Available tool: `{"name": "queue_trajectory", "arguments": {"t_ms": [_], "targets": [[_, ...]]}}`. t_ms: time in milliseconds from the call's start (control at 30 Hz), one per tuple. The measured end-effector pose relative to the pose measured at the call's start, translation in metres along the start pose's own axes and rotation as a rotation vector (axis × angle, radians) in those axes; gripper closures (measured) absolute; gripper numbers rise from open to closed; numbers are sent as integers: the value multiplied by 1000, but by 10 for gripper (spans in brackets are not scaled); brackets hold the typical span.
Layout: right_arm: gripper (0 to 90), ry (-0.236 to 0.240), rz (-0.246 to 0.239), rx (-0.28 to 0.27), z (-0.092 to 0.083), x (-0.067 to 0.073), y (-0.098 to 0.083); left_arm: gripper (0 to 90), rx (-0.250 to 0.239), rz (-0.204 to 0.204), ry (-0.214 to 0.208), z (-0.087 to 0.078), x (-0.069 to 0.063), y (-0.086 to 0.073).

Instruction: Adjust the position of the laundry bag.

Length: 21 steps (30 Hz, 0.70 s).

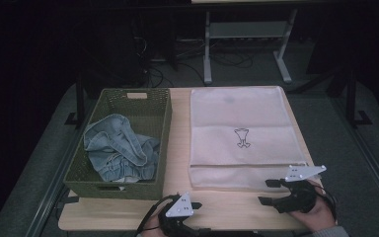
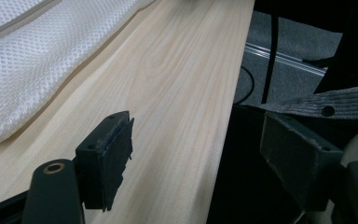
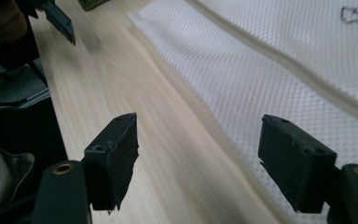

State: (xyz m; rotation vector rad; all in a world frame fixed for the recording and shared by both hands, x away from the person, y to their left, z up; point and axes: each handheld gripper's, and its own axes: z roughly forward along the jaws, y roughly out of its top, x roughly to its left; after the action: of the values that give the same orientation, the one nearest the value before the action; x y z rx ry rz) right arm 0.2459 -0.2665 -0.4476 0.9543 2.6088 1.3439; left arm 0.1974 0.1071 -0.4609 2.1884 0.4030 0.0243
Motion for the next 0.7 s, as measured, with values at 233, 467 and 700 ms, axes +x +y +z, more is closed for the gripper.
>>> {"name": "queue_trajectory", "arguments": {"t_ms": [233, 467, 700], "targets": [[278, -13, -43, 30, 3, -12, 22, 244, 5, -9, -6, 3, 4, 0], [289, -29, -77, 85, 11, -21, 45, 244, -5, -5, 0, 3, 3, 0], [319, -34, -73, 137, 28, -38, 65, 244, -22, -8, -4, 1, 3, 0]]}}
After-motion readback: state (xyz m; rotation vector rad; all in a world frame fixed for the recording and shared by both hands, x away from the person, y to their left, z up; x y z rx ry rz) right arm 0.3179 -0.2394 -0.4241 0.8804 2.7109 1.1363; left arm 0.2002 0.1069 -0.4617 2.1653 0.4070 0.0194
